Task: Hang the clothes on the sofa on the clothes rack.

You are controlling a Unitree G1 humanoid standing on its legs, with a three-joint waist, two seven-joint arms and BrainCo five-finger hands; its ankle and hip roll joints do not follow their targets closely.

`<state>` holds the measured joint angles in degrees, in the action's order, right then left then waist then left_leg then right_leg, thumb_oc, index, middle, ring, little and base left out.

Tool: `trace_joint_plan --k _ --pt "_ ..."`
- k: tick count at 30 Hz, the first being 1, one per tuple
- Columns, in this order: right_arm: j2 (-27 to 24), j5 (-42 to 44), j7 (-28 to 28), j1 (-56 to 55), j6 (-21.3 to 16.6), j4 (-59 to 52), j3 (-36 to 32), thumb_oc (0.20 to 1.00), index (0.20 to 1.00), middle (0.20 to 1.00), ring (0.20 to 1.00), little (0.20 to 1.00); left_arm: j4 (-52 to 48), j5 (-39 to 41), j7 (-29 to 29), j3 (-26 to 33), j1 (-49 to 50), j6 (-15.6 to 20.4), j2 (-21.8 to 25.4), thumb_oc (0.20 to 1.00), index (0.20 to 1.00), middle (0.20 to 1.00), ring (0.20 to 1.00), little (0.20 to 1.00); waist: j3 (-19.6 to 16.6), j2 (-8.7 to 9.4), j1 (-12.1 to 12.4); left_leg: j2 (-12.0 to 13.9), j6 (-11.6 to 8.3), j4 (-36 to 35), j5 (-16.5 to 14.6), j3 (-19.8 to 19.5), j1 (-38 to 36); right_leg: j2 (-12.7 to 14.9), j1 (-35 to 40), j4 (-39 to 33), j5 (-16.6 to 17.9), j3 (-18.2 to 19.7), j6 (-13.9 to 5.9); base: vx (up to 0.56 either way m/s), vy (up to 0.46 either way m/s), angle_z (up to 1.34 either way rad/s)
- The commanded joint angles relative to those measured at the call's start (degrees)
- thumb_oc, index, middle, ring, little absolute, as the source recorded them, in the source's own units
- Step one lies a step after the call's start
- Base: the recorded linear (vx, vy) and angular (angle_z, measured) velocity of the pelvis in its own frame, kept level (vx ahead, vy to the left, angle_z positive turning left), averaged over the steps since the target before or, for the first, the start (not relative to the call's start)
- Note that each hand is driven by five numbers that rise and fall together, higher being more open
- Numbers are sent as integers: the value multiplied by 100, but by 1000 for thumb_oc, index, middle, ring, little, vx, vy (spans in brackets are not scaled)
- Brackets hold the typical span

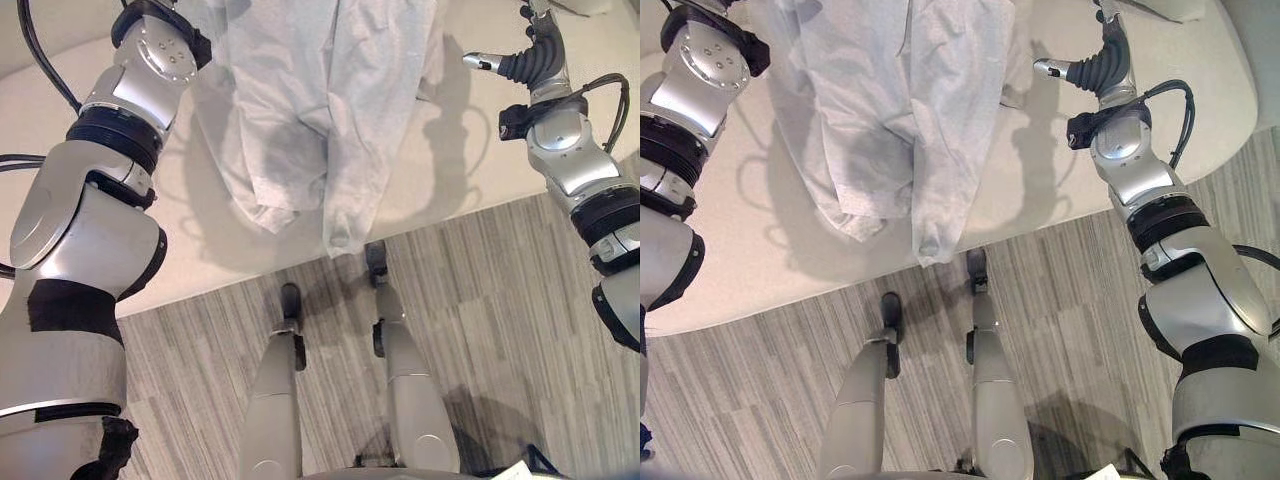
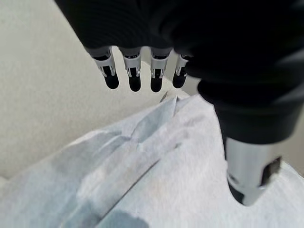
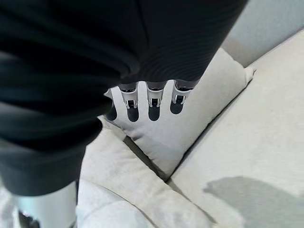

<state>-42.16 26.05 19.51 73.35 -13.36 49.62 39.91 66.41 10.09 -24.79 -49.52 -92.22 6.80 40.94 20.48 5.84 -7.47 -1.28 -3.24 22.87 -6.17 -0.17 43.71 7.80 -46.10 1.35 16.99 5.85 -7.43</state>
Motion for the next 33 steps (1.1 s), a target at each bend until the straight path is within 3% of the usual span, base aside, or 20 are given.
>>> trace_joint_plan --k 1,11,26,27,28,29,30,31,32,33 --pt "-19 129 40 667 -225 164 5 1000 1000 1000 1000 1000 184 -32 -117 -29 -556 143 314 1000 1000 1000 1000 1000 206 -363 164 -52 101 -2787 1129 -221 -1584 83 994 -635 -104 -289 -654 4 -21 -12" --pt "-35 194 122 1023 -255 294 159 1000 1000 1000 1000 1000 328 15 -110 -164 -762 160 452 1000 1000 1000 1000 1000 309 -378 183 -23 78 -2787 1189 -255 -1385 69 817 -635 -85 -343 -648 10 -12 -5" --pt "-7 447 472 1945 -498 204 482 1000 1000 1000 1000 1000 627 126 -126 -732 -1656 185 603 1000 1000 1000 1000 1000 606 -407 100 64 -10 -2737 1375 -403 -448 49 8 -635 -46 -396 -626 3 -21 5" --pt "22 477 493 2029 -505 112 532 438 438 438 438 438 559 148 -117 -796 -1725 183 502 1000 1000 1000 1000 1000 614 -404 79 36 -2 -2638 1354 -403 -305 70 -80 -635 -33 -371 -627 -7 -3 4" --pt "22 477 492 2024 -505 112 533 213 213 213 213 213 559 148 -116 -794 -1721 183 499 1000 1000 1000 1000 1000 615 -412 92 53 -4 -2638 1325 -402 -324 53 -62 -635 -52 -375 -623 -15 0 4" --pt "68 495 497 2083 -520 88 529 200 200 200 200 200 505 208 -110 -803 -1763 201 458 1000 1000 1000 1000 1000 609 -393 62 7 9 -2535 1309 -436 -206 77 -121 -635 -17 -340 -627 0 0 0" --pt "204 549 531 2281 -509 110 673 200 200 200 200 200 426 482 -55 -723 -1815 259 311 824 824 824 824 824 655 -389 45 -38 17 -2154 1218 -441 53 97 -191 -635 -24 -275 -614 0 0 0" --pt "206 551 530 2287 -510 114 680 200 200 200 200 200 425 482 -55 -718 -1813 260 314 266 266 266 266 266 643 -396 39 -41 18 -2127 1205 -443 80 98 -204 -635 -23 -278 -615 0 0 0" --pt "274 510 561 2277 -480 98 684 200 200 200 200 200 358 623 -58 -628 -1753 273 294 200 200 200 200 200 652 -402 26 -48 37 -2090 1160 -489 126 112 -233 -635 -14 -227 -607 0 0 0" --pt "328 444 566 2310 -460 74 763 200 200 200 200 200 303 707 -41 -609 -1760 309 269 200 200 200 200 200 644 -432 29 -61 48 -2125 1137 -519 98 122 -261 -635 -26 -197 -603 0 0 0"
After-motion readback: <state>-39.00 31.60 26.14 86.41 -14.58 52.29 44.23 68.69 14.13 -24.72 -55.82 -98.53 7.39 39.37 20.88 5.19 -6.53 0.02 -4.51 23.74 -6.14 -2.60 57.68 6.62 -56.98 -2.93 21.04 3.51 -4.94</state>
